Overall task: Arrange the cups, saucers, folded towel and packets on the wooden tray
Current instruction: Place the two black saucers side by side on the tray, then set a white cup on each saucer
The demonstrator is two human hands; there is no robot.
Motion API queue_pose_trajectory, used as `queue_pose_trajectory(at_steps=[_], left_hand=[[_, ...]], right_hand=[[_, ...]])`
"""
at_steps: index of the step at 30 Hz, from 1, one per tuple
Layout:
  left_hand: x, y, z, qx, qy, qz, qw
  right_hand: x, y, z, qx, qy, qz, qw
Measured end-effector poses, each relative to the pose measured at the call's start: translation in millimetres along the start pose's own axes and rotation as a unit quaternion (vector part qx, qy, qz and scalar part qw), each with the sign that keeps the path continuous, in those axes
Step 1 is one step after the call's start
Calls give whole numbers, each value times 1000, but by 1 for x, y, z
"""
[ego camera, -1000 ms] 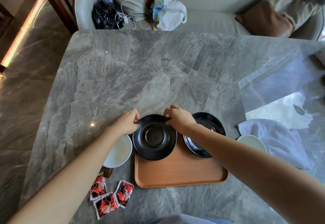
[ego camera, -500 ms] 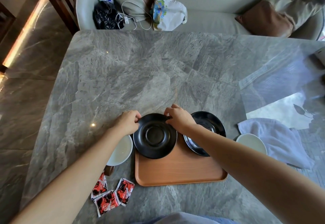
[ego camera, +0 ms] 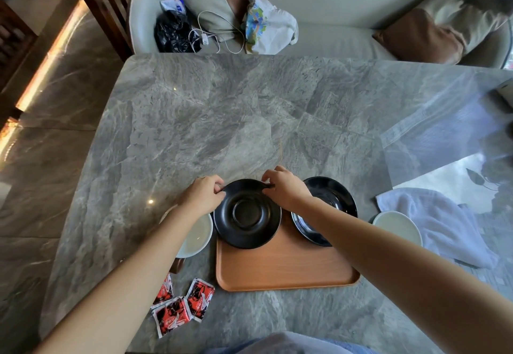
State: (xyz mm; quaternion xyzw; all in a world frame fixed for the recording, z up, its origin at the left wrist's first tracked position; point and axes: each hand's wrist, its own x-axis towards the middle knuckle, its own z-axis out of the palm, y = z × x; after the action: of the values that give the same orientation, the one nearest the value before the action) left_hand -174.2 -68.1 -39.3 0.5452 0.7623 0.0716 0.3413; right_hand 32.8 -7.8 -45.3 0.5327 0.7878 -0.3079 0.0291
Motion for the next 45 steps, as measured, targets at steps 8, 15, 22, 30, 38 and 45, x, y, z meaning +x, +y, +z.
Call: queue_pose_trajectory(at_steps=[8, 15, 22, 30, 38, 45], left_hand=[[-48, -49, -16, -118, 143, -17, 983], [-91, -94, -5, -130, 141, -78, 978], [-104, -101, 16, -191, 138, -128, 963], [-124, -93, 45, -351, 171, -189, 901], [-138, -77, 64, -378, 210, -210, 877], [-142, -68, 78, -417, 154, -247, 861]], right_hand=[[-46, 39, -28, 41, 95, -10, 995], [-126, 134, -58, 45, 216, 76, 972], [-202, 199, -54, 137, 246, 209, 936], [-228, 208, -14, 339, 271, 294, 852], [-234, 191, 9, 505, 243, 349, 751], [-240, 175, 13, 527, 161, 410, 727]])
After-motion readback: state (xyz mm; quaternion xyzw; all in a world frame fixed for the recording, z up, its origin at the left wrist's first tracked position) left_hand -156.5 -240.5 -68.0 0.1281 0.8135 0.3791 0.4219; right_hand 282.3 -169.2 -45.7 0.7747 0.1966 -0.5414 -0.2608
